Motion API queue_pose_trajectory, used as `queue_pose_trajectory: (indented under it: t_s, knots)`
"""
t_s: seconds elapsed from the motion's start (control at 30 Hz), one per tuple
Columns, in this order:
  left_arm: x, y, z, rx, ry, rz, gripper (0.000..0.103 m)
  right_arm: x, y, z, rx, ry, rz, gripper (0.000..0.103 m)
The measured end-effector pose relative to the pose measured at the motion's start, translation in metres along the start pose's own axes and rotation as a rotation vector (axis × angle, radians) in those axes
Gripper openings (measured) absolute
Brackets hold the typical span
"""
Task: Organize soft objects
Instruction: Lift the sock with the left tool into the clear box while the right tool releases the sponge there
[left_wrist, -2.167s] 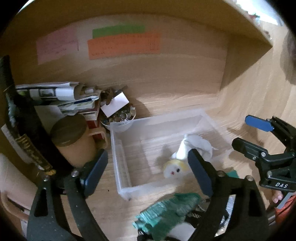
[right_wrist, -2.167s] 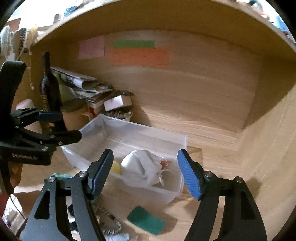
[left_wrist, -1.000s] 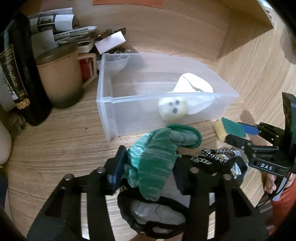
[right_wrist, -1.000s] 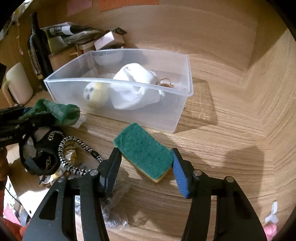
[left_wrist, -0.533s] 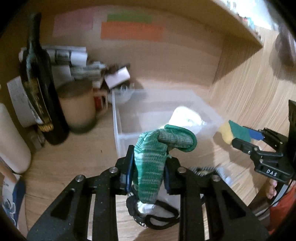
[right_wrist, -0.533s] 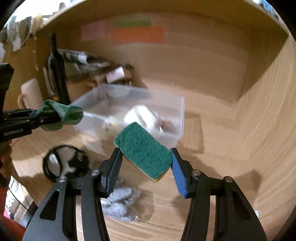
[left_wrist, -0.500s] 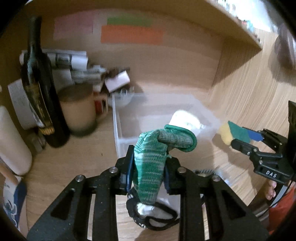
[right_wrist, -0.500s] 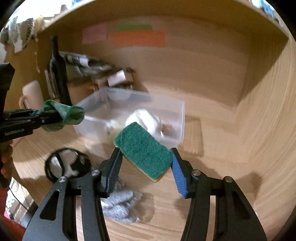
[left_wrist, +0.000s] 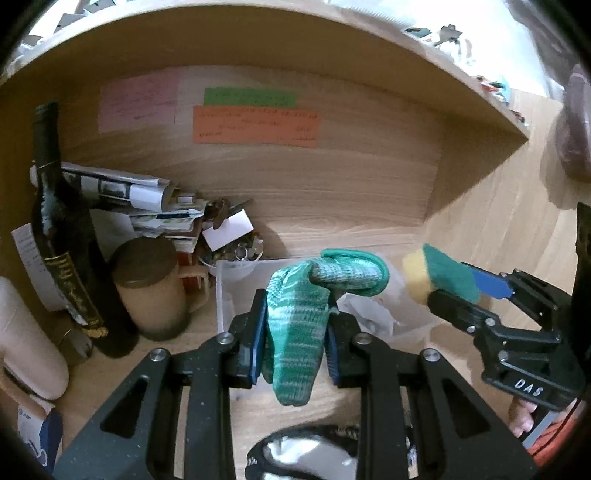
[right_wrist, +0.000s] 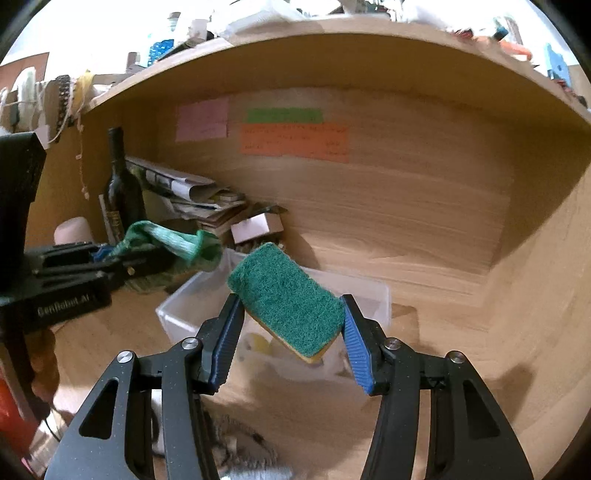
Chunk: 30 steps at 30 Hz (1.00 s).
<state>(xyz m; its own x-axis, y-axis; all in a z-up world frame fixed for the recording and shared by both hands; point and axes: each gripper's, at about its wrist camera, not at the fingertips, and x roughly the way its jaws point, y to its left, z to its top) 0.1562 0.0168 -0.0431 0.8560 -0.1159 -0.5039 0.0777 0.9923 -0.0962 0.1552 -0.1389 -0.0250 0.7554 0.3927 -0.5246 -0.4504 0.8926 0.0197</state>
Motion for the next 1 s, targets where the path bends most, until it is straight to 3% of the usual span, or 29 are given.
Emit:
queue_pose_trajectory:
  t_s: [0.23,0.73,0.9,1.0]
  knots:
    - [0.041,0.006,0.005,-0.011,0.063,0.041,0.027,0.034,-0.004,0.004,0.022,0.045,-0.011,0.049]
    - [0.142,0.016,-0.011,-0.007,0.332,0.044,0.027,0.108,-0.019,-0.022,0.026,0.256,-0.047,0.049]
    - [0.153,0.01,-0.02,0.039,0.351,0.045,0.027,0.115,-0.022,-0.025,0.025,0.278,-0.039,0.052]
    - [0.152,0.007,-0.023,0.054,0.357,0.043,0.036,0.117,-0.023,-0.025,0.014,0.285,-0.041,0.053]
